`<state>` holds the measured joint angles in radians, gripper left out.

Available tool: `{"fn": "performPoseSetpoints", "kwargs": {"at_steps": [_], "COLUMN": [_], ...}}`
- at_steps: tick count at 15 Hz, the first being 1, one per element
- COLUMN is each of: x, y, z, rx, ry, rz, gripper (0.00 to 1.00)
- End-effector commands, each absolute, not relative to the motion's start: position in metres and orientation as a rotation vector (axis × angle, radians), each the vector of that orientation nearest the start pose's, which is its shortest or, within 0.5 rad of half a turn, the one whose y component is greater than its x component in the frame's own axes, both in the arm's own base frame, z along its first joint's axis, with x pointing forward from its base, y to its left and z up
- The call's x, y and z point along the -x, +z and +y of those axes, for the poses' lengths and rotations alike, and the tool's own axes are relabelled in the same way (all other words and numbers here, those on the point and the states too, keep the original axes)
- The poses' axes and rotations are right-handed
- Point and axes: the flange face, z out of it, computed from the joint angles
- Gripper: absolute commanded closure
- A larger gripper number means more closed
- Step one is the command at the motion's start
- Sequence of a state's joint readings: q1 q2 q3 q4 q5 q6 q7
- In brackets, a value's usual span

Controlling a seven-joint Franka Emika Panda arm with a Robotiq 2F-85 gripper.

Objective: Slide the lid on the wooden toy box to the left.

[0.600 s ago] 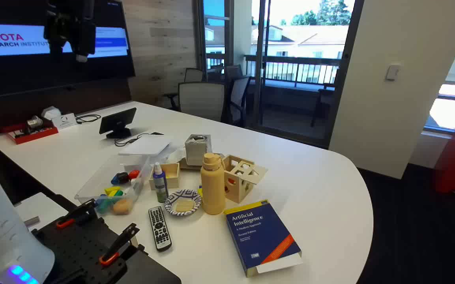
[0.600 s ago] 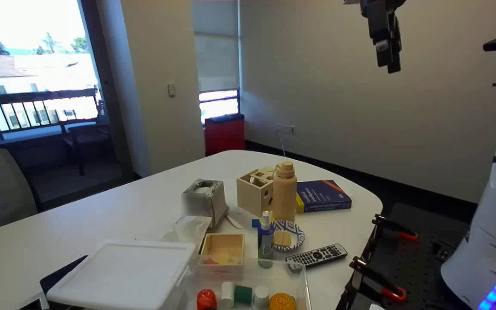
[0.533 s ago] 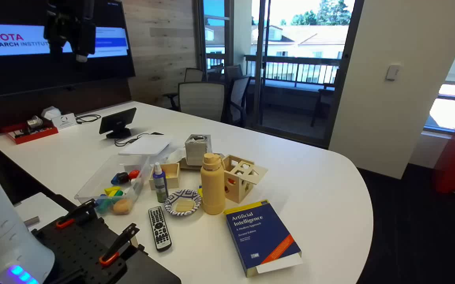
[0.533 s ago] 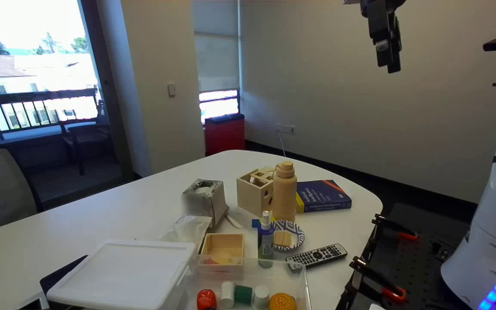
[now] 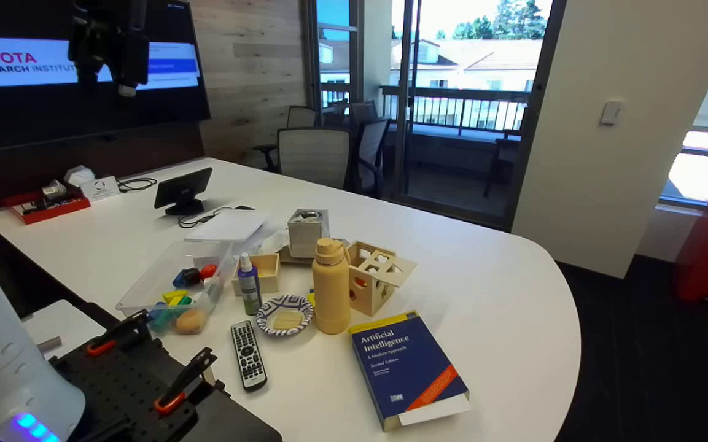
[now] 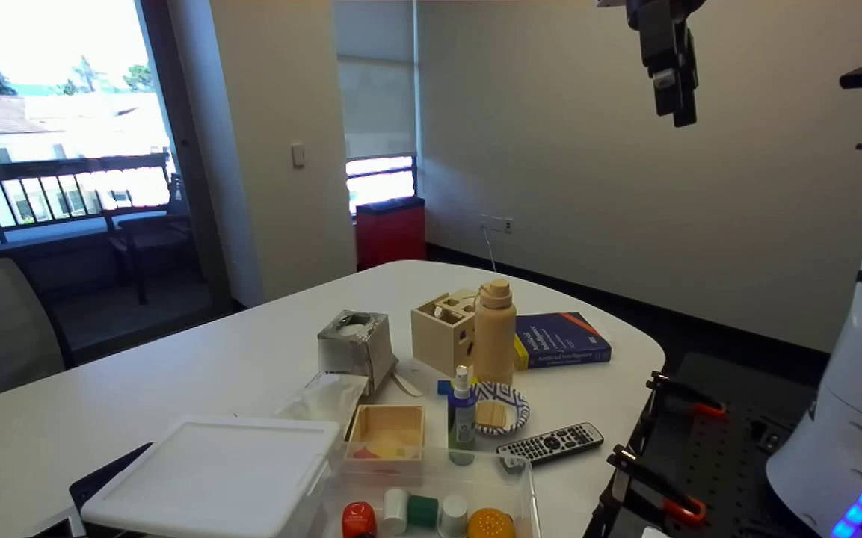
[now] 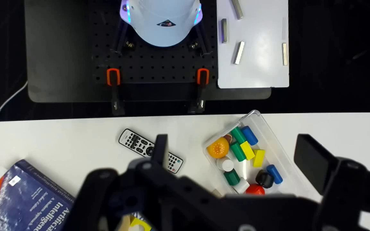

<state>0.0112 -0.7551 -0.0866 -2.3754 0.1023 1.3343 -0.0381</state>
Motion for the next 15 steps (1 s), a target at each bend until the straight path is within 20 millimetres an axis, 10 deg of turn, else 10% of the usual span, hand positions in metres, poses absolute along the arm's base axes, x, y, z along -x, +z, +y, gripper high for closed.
{"fn": "performPoseSetpoints", "kwargs": {"at_steps": [1, 9, 15], "x": [-0.286, -0.302, -0.412], "y": [0.556, 0.557, 0.536], "z": [-0.015, -0.007, 0.035], "rx": [2.939, 2.951, 2.888], "ry": [0.416, 0.328, 0.043], "rz": [-0.007, 0.049, 0.315], "gripper": [0.0, 0.0, 0.0]}}
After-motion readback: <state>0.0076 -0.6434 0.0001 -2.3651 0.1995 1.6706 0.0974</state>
